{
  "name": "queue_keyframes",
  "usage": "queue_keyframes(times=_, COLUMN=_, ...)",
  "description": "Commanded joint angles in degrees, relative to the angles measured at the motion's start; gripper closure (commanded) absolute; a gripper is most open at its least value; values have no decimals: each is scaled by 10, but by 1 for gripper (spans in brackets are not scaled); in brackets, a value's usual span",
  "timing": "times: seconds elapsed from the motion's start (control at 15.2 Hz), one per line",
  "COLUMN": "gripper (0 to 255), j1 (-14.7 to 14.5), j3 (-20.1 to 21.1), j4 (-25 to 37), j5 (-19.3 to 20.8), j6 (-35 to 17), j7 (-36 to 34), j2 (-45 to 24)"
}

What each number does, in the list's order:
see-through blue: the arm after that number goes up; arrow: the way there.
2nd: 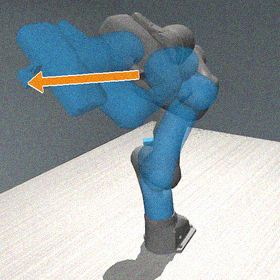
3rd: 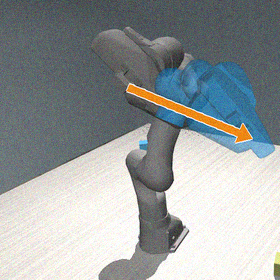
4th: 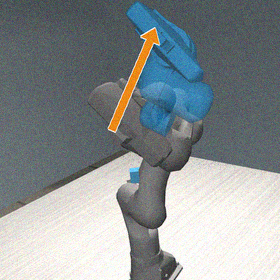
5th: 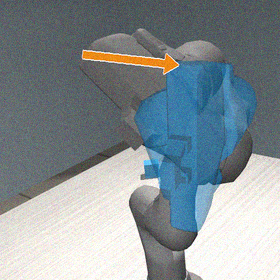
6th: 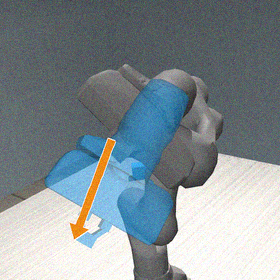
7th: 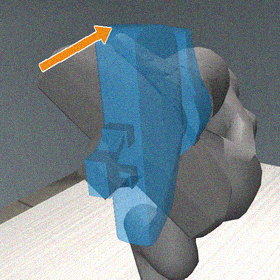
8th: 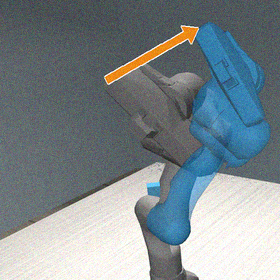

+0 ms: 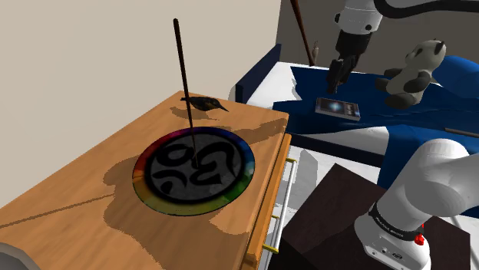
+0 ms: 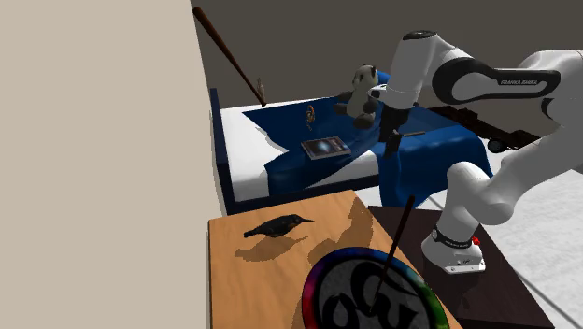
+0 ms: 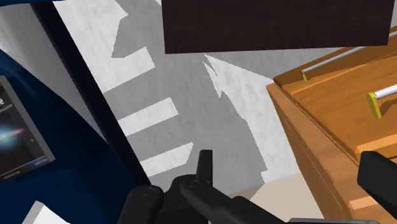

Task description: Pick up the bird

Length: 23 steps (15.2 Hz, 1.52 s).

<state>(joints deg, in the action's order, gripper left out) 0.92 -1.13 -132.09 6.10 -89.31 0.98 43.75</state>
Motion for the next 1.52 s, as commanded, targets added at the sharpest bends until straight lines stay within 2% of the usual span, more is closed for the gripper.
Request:
queue_keyframes(times=0.0, gripper=0, j1=0, j3=0, j4=0, j5=0, j6=0, j7=0, j2=0)
queue_keyframes(times=0.79, gripper=0, j1=-43, j3=52, j4=164, j5=-74, j6=-42, j7=-51, j2=-238)
queue_keyframes(times=1.45, gripper=0, j1=-74, j3=90, j4=377, j5=-107, j6=-24, j7=-88, j2=-450)
